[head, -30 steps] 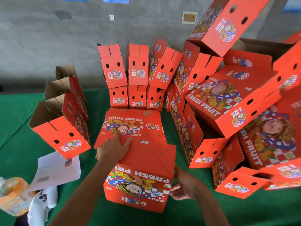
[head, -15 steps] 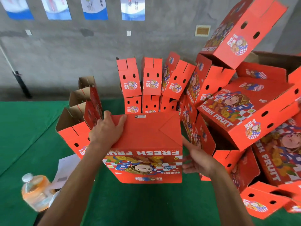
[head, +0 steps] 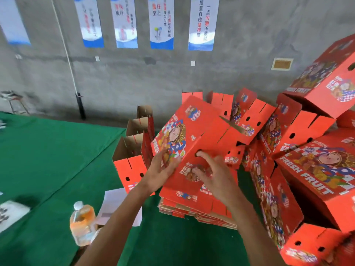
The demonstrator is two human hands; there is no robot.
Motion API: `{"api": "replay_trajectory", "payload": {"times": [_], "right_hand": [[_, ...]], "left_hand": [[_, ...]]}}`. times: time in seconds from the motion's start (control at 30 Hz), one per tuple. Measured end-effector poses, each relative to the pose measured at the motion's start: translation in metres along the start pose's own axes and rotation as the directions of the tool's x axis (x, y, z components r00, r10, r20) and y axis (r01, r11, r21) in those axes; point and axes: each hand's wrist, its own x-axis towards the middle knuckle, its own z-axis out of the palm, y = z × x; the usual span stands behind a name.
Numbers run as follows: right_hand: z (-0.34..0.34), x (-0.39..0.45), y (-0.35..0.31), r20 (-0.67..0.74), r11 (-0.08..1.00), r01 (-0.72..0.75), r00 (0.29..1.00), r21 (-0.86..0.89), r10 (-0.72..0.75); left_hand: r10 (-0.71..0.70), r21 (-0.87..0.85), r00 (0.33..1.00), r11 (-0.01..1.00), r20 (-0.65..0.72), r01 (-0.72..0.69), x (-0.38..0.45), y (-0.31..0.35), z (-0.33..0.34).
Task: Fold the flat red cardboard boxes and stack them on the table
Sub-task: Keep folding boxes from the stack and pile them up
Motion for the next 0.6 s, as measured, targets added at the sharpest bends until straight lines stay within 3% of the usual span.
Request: {"api": "replay_trajectory", "payload": {"times": [0.07,0.17,0.33,0.47,0.6], "right_hand": [[0.017,0.016,-0.022,-0.044,0.993,0.106,0.993,-0.050,-0.109],[0.047,0.043,-0.062,-0.074,0.960,0.256,0.961,-0.114,-0.265],[0.119,0.092,-0.143,-0.053,0.904,0.424,0.903,-0.057,-0.426],[0.188,0.125,-0.200,-0.022,0.865,0.497,0.866,-0.060,-0.499],[0.270,0.146,-0.231,0.138,0.865,0.502,0.855,0.018,-0.499]], "left_hand": [[0.062,-0.073,0.998,0.995,-0.025,-0.063,-0.001,-0.004,-0.018],[0.209,0.037,0.967,0.978,-0.148,-0.206,0.002,0.001,-0.061],[0.318,0.134,0.888,0.948,-0.332,-0.289,0.004,-0.001,-0.156],[0.302,0.177,0.845,0.952,-0.440,-0.248,-0.002,-0.017,-0.240],[0.175,0.177,0.852,0.979,-0.494,-0.099,0.001,-0.064,-0.316]]}}
